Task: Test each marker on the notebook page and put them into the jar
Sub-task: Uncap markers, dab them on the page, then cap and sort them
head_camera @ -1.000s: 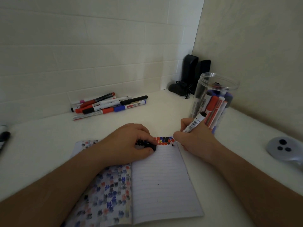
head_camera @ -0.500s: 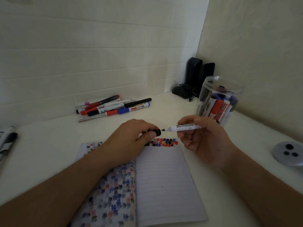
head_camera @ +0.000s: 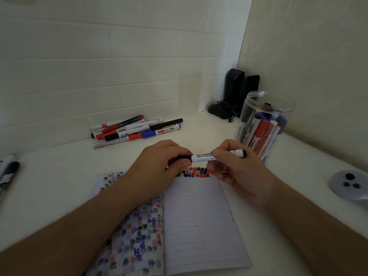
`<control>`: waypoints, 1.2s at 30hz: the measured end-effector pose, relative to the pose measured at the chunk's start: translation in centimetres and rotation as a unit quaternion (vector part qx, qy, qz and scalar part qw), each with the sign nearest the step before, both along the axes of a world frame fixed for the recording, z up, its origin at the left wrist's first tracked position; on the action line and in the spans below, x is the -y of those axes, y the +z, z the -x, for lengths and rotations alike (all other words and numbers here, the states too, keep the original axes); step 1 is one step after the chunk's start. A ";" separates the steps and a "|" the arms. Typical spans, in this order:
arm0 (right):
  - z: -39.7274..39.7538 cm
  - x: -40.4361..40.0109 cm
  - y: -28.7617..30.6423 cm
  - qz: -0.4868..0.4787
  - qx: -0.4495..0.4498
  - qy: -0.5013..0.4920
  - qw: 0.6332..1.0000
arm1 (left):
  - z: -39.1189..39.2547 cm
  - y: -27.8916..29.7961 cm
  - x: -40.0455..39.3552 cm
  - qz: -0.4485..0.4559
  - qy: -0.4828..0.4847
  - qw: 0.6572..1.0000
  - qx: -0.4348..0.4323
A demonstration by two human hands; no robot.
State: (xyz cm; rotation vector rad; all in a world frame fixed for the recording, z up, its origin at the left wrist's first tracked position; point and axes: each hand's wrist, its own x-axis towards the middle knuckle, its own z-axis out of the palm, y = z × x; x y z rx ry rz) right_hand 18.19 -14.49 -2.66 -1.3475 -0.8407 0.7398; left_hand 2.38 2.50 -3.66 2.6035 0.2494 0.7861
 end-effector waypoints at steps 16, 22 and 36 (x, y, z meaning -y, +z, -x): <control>3.1 -1.7 1.0 -0.010 0.078 -0.038 0.996 | 0.8 0.7 0.4 -0.074 0.061 0.994 -0.054; 6.0 -1.5 0.1 0.045 0.392 0.081 0.915 | 3.5 2.6 -1.0 -0.007 0.132 0.990 -0.049; 9.0 -1.1 -1.0 0.150 0.647 0.198 0.721 | 17.1 0.9 -4.2 -0.071 0.448 0.873 -0.181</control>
